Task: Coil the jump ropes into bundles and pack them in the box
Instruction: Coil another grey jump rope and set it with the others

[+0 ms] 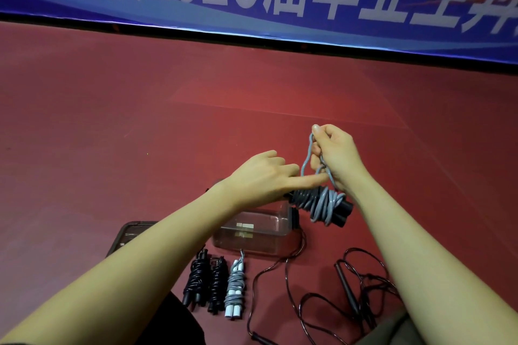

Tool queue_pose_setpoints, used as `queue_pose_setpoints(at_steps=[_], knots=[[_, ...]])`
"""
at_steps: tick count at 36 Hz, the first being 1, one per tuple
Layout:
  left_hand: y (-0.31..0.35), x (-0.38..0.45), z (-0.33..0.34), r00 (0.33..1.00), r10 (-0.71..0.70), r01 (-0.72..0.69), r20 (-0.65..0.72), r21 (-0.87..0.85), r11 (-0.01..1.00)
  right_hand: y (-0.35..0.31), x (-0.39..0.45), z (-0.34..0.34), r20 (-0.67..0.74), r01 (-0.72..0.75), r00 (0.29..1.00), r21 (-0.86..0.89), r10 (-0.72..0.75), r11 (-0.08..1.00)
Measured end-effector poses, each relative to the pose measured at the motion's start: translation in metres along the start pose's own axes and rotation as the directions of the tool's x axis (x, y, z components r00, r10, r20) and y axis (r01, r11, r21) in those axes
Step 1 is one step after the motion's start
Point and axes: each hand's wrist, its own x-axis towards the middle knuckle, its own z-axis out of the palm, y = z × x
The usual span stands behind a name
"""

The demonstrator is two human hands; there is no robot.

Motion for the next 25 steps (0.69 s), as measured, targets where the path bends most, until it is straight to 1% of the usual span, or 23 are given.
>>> queue_pose_setpoints(at_steps=[2, 5, 7, 9, 13, 15, 18, 21, 23, 25], knots=[[0.000, 0.000, 0.001, 0.999, 0.053, -0.053, -0.002, -0.016, 0.998, -0.001, -0.001, -0.003, 0.018, -0.014, 1.000, 0.006, 0.014, 1.000], [-0.002, 0.001, 0.002, 0.999, 0.040, -0.040, -0.009, -0.050, 0.998, -0.005, -0.004, -0.005, 0.062, -0.017, 0.998, 0.035, 0.015, 0.999], [-0.002, 0.003, 0.000, 1.000, 0.002, -0.003, -0.011, -0.090, 0.996, -0.006, -0.006, -0.005, 0.100, 0.004, 0.995, 0.019, -0.005, 1.000], [-0.001, 0.005, -0.003, 0.999, -0.048, 0.046, -0.009, -0.156, 0.987, -0.006, -0.007, -0.005, 0.132, 0.055, 0.990, -0.042, -0.049, 0.998], [-0.007, 0.003, -0.007, 0.983, -0.182, 0.184, 0.033, -0.238, 0.954, -0.005, -0.006, -0.010, 0.185, 0.097, 0.978, -0.019, -0.092, 0.995], [-0.011, 0.001, -0.007, 0.976, -0.215, 0.218, 0.042, -0.245, 0.945, -0.003, -0.006, -0.011, 0.190, 0.101, 0.978, -0.039, -0.092, 0.994], [-0.009, 0.003, -0.010, 0.988, -0.153, 0.152, 0.011, -0.213, 0.965, 0.004, -0.005, -0.007, 0.197, 0.093, 0.977, -0.076, -0.076, 0.993], [-0.005, 0.006, -0.010, 0.998, -0.068, 0.064, -0.009, -0.235, 0.970, 0.007, -0.005, -0.005, 0.191, 0.053, 0.981, -0.098, -0.033, 0.994], [-0.005, 0.005, -0.009, 0.998, -0.060, 0.056, -0.011, -0.242, 0.969, 0.007, -0.006, -0.006, 0.171, 0.031, 0.985, -0.120, -0.010, 0.992], [-0.005, 0.004, -0.007, 0.997, -0.078, 0.073, -0.010, -0.246, 0.967, 0.007, -0.007, -0.004, 0.164, 0.073, 0.985, -0.150, -0.048, 0.986]])
